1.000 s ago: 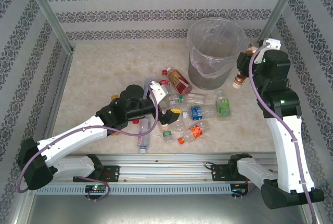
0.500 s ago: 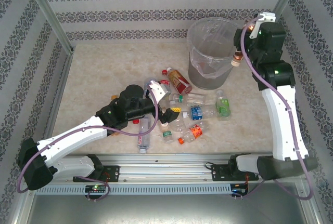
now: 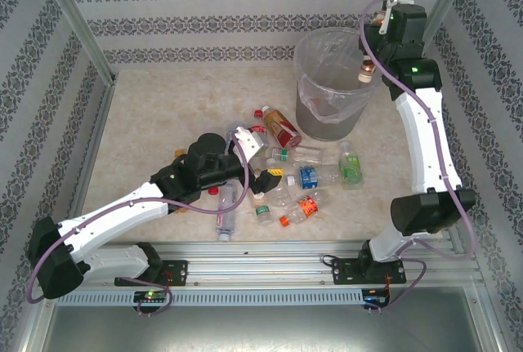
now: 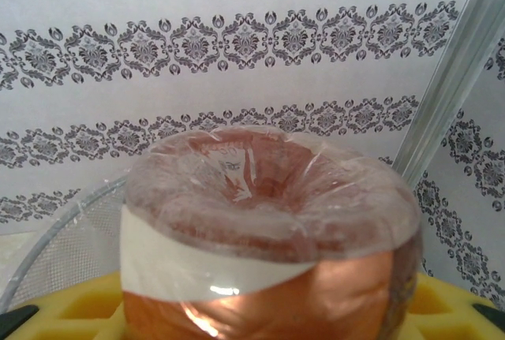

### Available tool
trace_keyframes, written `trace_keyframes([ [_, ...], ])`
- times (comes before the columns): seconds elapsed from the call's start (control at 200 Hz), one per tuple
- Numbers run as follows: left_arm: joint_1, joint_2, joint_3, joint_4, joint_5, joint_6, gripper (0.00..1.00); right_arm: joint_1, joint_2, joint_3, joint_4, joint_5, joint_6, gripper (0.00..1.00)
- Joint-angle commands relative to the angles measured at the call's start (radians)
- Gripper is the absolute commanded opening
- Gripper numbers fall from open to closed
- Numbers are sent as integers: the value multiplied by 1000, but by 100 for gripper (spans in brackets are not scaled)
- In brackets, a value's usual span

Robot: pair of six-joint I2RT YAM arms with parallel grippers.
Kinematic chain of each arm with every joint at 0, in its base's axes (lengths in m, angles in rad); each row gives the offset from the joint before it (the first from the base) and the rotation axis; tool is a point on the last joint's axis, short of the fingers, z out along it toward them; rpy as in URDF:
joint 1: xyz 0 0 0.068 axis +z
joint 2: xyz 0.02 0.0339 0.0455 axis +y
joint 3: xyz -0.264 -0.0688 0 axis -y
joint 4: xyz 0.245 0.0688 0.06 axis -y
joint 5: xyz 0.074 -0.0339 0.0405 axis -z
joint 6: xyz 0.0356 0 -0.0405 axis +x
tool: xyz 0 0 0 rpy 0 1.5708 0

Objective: Put the plastic bottles in the bin

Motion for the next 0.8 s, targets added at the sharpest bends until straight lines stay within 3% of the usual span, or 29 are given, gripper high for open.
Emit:
trace_keyframes([
  [0.0,11,9,19,-19,-11,30,100,-6,47,67,-6,-24,-24,48],
  [0.525,32,39,24,-17,-7,22,100,-3,217,153,-63,-54,-47,47],
  [0.794,33,29,24,-19,9,31,100,-1,286,161,-127,-126,-43,47],
])
